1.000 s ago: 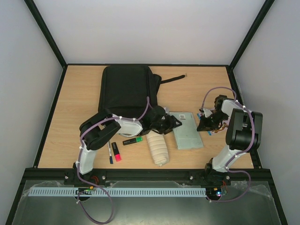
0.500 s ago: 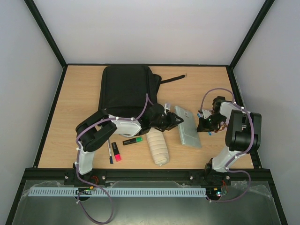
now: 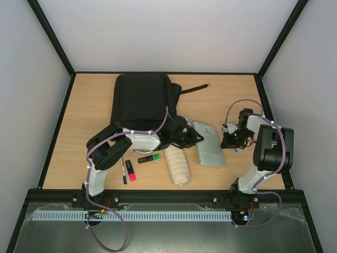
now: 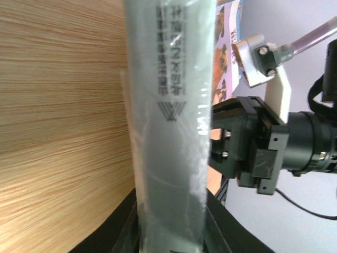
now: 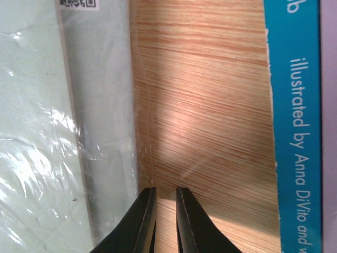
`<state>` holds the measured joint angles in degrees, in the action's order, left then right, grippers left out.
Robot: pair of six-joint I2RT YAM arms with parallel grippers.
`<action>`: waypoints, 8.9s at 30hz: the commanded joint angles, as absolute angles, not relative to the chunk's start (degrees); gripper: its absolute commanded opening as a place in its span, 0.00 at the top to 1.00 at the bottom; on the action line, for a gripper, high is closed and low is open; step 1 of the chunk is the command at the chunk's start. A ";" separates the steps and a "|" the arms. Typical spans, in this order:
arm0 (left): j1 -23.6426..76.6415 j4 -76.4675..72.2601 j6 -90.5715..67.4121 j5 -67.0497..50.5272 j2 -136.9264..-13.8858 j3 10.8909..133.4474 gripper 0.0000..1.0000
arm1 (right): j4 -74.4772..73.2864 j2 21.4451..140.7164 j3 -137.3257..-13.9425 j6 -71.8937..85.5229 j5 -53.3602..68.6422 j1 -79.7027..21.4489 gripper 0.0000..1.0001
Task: Pack the student bag
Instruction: Pick up the book from the center of the board, then place the book in the student bag.
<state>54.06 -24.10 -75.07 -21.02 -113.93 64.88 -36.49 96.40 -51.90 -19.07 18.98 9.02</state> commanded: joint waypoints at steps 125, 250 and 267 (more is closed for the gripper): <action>45.97 46.41 0.06 18.82 -94.52 65.22 0.38 | -8.62 63.10 -45.09 1.42 53.55 -0.02 0.99; 39.10 10.46 -6.97 1.28 -85.09 71.44 0.98 | -16.68 104.72 -73.05 22.86 48.14 -21.80 0.64; 38.51 10.46 -5.98 1.15 -83.99 70.24 0.98 | -29.05 85.54 -62.50 -8.09 29.50 -24.67 0.58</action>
<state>38.72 14.57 -6.85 2.13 -87.24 70.26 -23.97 88.60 -66.57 7.03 33.12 -21.80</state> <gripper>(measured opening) 0.025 0.469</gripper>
